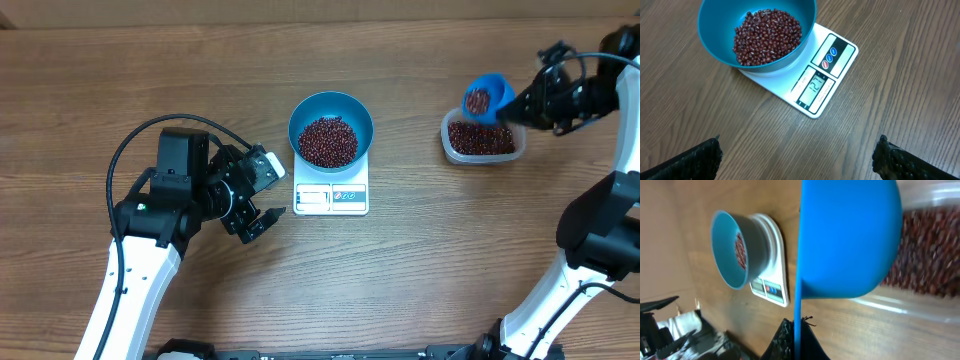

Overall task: Scoop item into bowl and weigh 150g on scale
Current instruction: 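Carry the filled scoop left over the teal bowl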

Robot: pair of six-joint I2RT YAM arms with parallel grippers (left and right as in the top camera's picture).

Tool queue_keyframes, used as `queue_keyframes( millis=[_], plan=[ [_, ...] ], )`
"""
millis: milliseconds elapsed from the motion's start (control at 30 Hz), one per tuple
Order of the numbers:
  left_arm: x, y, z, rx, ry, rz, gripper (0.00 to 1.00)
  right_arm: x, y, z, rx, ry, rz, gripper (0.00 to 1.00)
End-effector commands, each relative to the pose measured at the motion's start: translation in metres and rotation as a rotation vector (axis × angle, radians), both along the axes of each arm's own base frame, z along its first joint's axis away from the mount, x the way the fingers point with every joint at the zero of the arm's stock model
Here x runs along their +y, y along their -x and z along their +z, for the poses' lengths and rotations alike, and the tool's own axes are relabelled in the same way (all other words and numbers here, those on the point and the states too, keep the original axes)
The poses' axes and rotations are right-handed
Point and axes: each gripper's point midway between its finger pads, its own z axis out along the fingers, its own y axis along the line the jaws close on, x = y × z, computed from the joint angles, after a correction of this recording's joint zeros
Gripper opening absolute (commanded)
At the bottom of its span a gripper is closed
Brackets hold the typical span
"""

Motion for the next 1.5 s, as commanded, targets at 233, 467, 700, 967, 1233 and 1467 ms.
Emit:
queue_keyframes(
  millis=[233,467,700,967,1233,1467],
  plan=[
    [0.001,0.000,-0.004,0.002,-0.009,-0.011,1.00,0.045,-0.004,0.050,-0.151,0.008,0.097,0.04],
    [0.001,0.000,-0.004,0.002,-0.009,-0.011,1.00,0.092,-0.002,0.050,-0.164,0.002,0.213,0.04],
    [0.001,0.000,-0.004,0.002,-0.009,-0.011,0.99,0.133,0.000,0.050,-0.196,0.000,0.316,0.04],
    [0.001,0.000,-0.004,0.002,-0.009,-0.011,1.00,0.170,0.006,0.051,-0.221,-0.004,0.407,0.04],
    [0.001,0.000,-0.004,0.002,-0.009,-0.011,1.00,0.204,0.012,0.052,-0.260,-0.006,0.490,0.04],
    [0.001,0.000,-0.004,0.002,-0.009,-0.011,1.00,0.218,0.016,0.043,-0.267,0.070,0.542,0.04]
  ],
)
